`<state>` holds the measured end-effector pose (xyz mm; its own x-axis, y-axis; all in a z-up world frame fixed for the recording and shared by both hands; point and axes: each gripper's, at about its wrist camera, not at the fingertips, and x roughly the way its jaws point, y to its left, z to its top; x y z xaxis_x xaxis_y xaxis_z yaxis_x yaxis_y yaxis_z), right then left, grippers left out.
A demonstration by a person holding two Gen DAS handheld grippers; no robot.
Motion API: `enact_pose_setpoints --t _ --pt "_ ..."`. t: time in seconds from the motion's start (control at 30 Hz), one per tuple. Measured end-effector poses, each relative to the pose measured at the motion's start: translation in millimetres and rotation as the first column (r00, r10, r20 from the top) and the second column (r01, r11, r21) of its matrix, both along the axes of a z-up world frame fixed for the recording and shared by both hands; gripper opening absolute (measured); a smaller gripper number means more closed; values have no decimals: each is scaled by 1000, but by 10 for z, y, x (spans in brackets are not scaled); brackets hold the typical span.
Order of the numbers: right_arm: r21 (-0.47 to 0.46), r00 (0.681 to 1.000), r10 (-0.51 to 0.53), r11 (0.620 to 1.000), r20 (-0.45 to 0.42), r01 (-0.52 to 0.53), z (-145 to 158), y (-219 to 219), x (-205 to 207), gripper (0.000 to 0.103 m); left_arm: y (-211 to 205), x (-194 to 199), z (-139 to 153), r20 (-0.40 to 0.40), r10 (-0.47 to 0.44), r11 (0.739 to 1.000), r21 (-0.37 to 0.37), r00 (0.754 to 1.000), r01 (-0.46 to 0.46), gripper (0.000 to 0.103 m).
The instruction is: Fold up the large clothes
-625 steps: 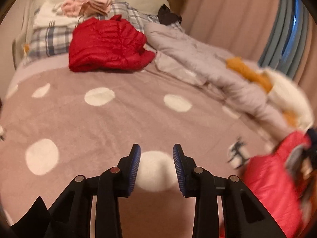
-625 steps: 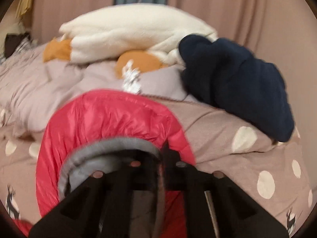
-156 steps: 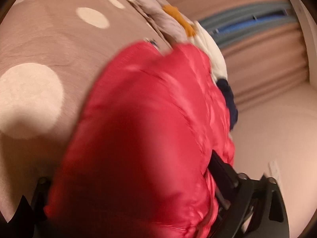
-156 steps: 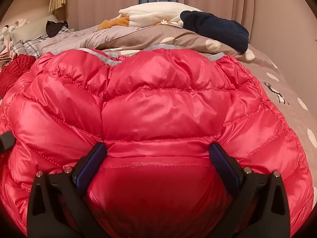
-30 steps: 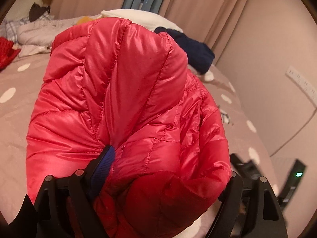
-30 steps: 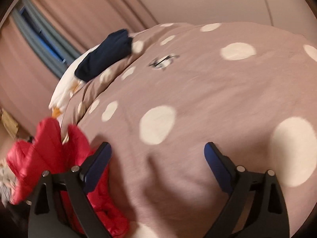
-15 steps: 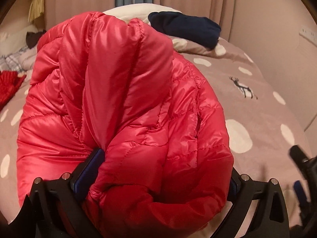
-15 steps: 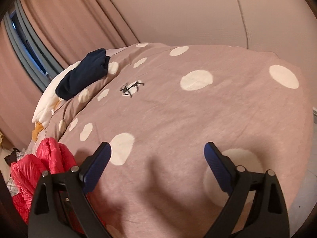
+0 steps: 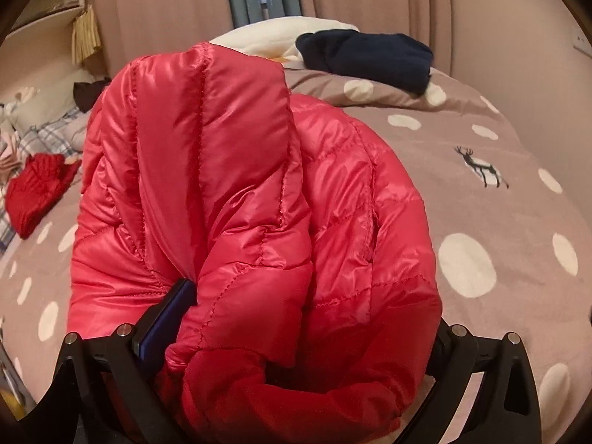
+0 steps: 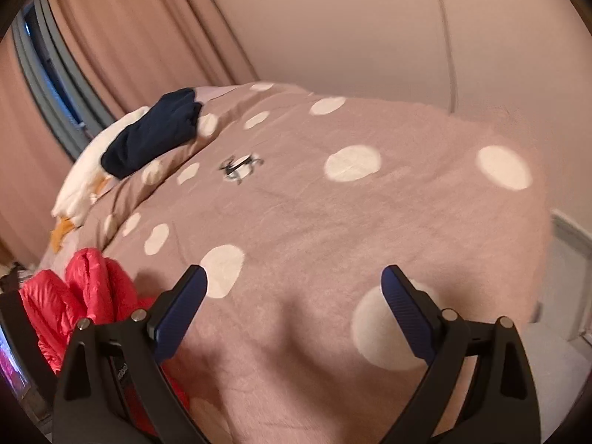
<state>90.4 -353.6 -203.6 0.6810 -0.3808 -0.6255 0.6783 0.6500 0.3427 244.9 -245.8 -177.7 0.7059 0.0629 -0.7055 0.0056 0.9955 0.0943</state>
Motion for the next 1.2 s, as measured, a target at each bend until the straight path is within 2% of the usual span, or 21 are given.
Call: enact_pose_setpoints --t 0.1,0.17,0.3,0.4,0.47,0.53,0.6,0.63,0.7,0.73,0.77,0.83,0.9,0.93,0.97,1.0,1.07,1.1,1.13,1.2 --pt "-30 997 -75 997 5 75 166 52 -154 97 147 -76 166 27 21 996 -88 999 -18 101" --pt "-34 996 -89 995 29 90 246 85 -229 99 287 -115 326 22 15 985 -174 1000 -11 101" --pt "-74 996 -81 994 37 84 334 188 -249 100 525 -134 574 -13 -13 962 -275 1000 8 101" --pt "-78 997 -65 995 28 67 343 254 -224 100 707 -205 745 -3 13 941 -339 1000 -14 101" --pt "-71 998 -61 996 21 62 340 293 -208 100 880 -351 915 43 33 917 -399 999 -13 101" --pt "-73 998 -51 996 22 53 353 337 -199 99 1012 -492 1090 90 -4 899 -437 996 43 101" --pt "-87 999 -40 995 18 42 372 386 -186 99 1216 -650 1296 172 -58 883 -450 983 130 101" --pt "-96 999 -41 994 16 42 383 412 -184 99 1304 -677 1338 185 -45 883 -453 982 126 101" --pt "-112 999 -36 993 13 37 406 464 -177 100 1664 -728 1384 192 75 884 -467 979 23 101" --pt "-118 1000 -28 993 13 29 416 494 -172 100 1842 -745 1383 196 136 876 -481 971 -25 101" --pt "-125 1000 -18 992 13 19 423 520 -161 100 2149 -747 1337 193 236 853 -510 952 -108 101" --pt "-137 1000 -10 990 5 11 434 565 -136 100 2576 -706 1183 156 375 804 -545 914 -237 101" --pt "-153 1000 -7 988 -12 5 428 616 -105 100 3184 -577 797 46 541 701 -576 840 -421 101" --pt "-160 1000 -4 987 -21 0 425 639 -86 100 3429 -462 577 -38 576 649 -586 817 -485 101" --pt "-168 1000 1 986 -28 -5 423 672 -64 100 3628 -345 325 -125 582 599 -602 803 -528 101" --pt "-177 999 5 984 -35 -11 421 702 -37 100 3728 -253 163 -169 567 577 -617 806 -535 101" --pt "-195 999 17 980 -48 -26 411 766 19 100 3829 30 -305 -283 413 563 -667 865 -487 93" --pt "-204 998 19 979 -54 -30 409 803 47 100 3810 68 -423 -302 381 551 -685 874 -477 84" --pt "-217 998 26 975 -64 -39 401 857 93 100 3776 78 -465 -287 379 553 -692 880 -464 82" --pt "-232 996 49 970 -80 -67 390 954 160 100 3670 61 -426 -198 395 575 -708 897 -410 82"
